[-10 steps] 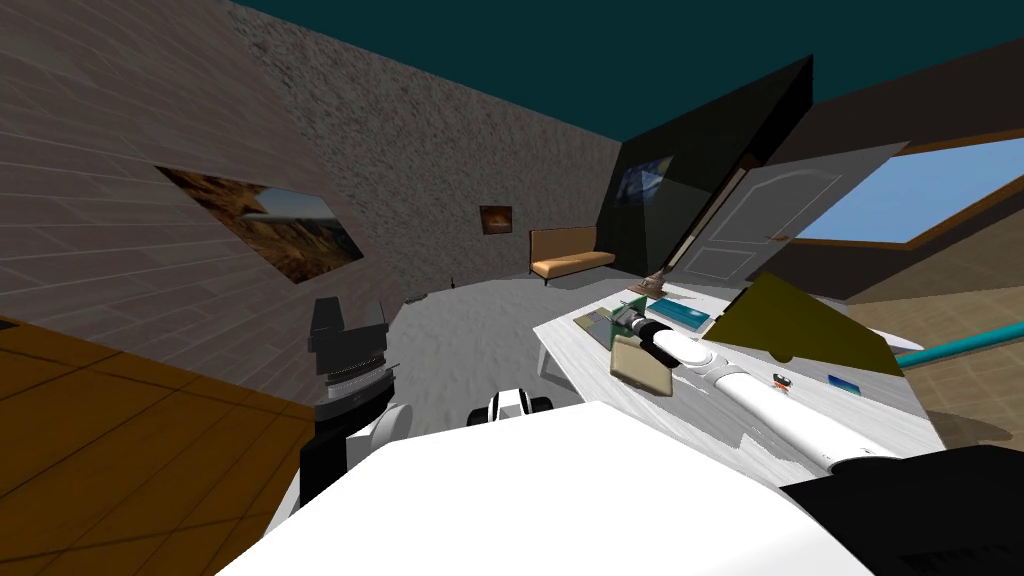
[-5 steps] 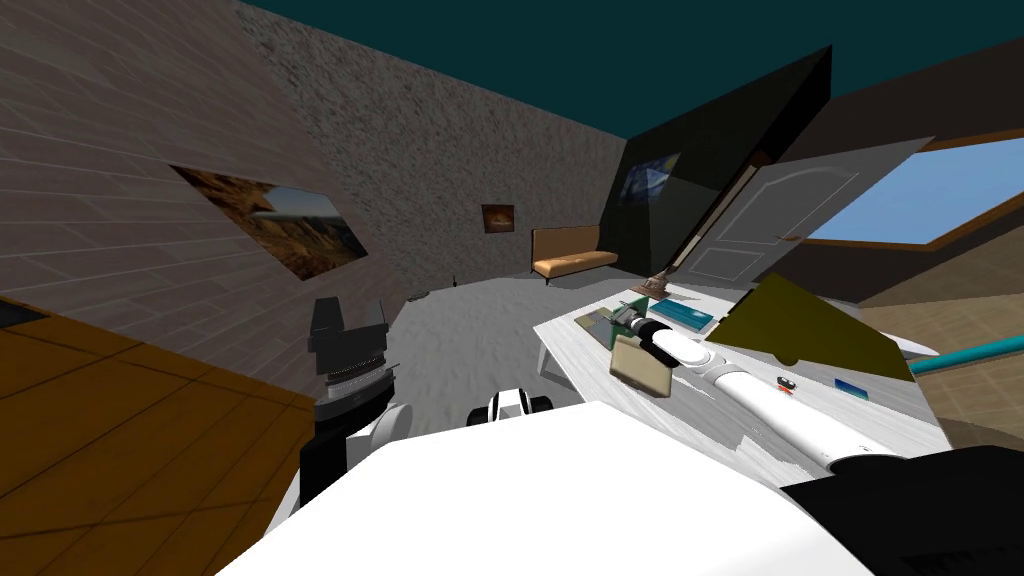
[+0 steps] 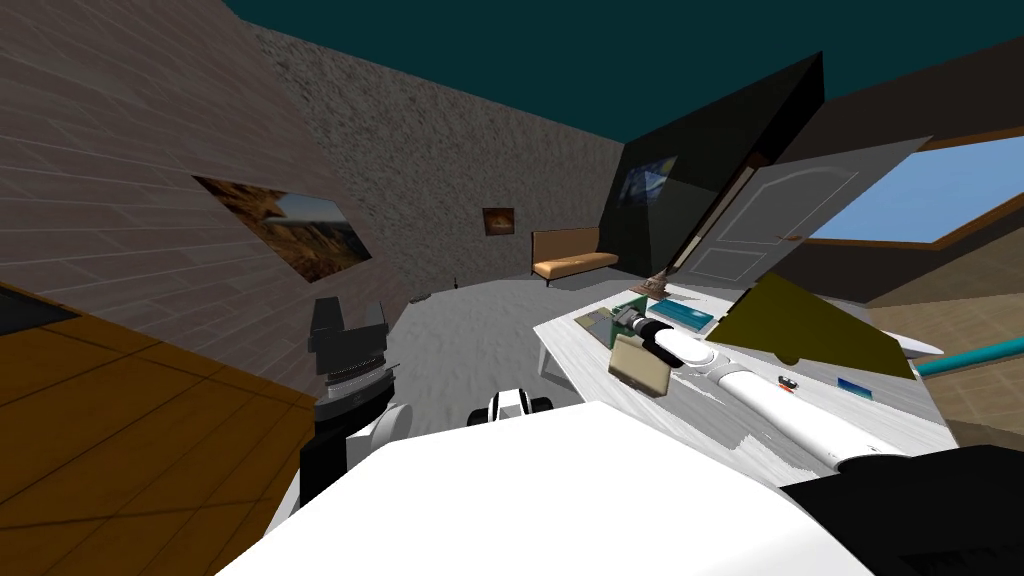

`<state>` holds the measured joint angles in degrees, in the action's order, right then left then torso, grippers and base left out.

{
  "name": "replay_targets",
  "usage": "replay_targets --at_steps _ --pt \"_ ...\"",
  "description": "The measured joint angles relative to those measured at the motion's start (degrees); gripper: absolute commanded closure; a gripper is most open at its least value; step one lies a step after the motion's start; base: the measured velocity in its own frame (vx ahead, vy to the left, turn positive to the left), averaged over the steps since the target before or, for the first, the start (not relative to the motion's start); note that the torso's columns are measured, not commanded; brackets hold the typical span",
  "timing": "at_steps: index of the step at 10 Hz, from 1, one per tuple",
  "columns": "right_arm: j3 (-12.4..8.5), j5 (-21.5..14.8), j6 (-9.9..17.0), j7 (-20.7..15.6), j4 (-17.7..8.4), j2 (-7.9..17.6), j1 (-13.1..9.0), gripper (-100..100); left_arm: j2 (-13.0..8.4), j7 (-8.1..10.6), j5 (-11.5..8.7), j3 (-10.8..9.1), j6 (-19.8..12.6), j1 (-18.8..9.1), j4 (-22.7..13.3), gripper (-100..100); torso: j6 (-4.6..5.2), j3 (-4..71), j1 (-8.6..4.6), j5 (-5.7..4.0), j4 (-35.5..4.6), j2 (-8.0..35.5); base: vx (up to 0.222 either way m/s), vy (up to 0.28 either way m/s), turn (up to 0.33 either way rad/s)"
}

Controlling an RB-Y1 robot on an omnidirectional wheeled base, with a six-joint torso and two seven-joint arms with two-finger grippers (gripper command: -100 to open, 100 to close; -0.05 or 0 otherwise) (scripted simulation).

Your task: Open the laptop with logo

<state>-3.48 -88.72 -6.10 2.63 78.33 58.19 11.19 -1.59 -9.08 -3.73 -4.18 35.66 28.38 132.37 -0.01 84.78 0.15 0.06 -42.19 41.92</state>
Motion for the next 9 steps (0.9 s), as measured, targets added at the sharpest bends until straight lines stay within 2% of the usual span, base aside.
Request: replay_targets --at_steps 3,9 --pt "0.0 -0.9 -2.5 1.2 -0.6 2.7 1.5 100 0.0 0.00 0.0 0.00 0.0 0.0 0.0 0 -0.24 0.0 -0.26 -0.23 0.1 0.0 0.118 0.072 -0.024" --pt "0.5 -2.1 -9.8 3.8 -2.6 9.3 4.5 100 0.0 0.00 0.0 0.00 0.0 0.0 0.0 0 -0.06 -0.2 -0.15 -0.05 -0.1 0.4 0.127 0.077 -0.017"
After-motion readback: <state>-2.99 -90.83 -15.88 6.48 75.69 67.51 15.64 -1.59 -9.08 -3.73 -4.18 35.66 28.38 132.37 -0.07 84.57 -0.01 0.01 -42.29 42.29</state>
